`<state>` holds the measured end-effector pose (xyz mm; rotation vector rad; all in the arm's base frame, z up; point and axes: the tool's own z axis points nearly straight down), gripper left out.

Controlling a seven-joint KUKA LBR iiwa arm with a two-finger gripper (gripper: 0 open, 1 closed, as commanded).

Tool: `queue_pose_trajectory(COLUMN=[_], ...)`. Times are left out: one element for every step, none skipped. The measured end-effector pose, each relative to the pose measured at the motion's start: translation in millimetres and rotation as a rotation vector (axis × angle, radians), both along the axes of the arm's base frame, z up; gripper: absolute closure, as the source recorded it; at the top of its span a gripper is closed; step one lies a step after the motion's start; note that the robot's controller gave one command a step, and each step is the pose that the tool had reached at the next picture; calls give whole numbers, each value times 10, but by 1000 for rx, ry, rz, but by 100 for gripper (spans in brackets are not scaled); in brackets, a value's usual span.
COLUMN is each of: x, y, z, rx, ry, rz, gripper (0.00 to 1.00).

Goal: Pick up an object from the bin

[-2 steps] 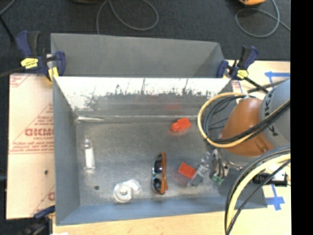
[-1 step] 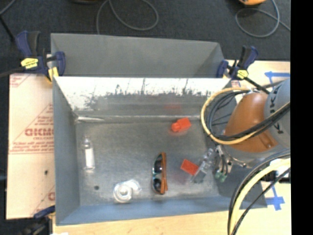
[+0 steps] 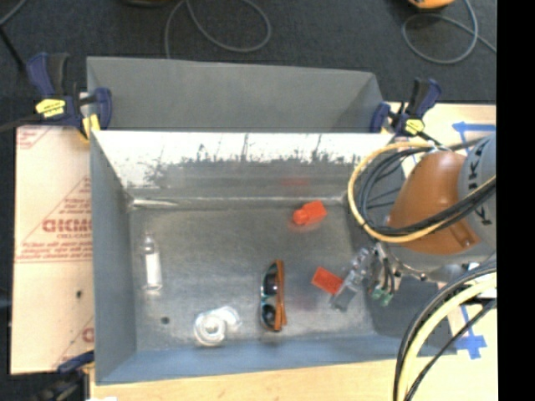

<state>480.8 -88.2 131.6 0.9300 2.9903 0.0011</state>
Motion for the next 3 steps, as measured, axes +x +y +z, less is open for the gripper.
queue_pose_trajectory(x=[6, 5, 5], y=[-2, -4, -5], z=[127, 222, 317], rx=[-1, 0, -1], ry=[-3, -2, -3], rz=[1, 2, 3], gripper=[100, 100, 100])
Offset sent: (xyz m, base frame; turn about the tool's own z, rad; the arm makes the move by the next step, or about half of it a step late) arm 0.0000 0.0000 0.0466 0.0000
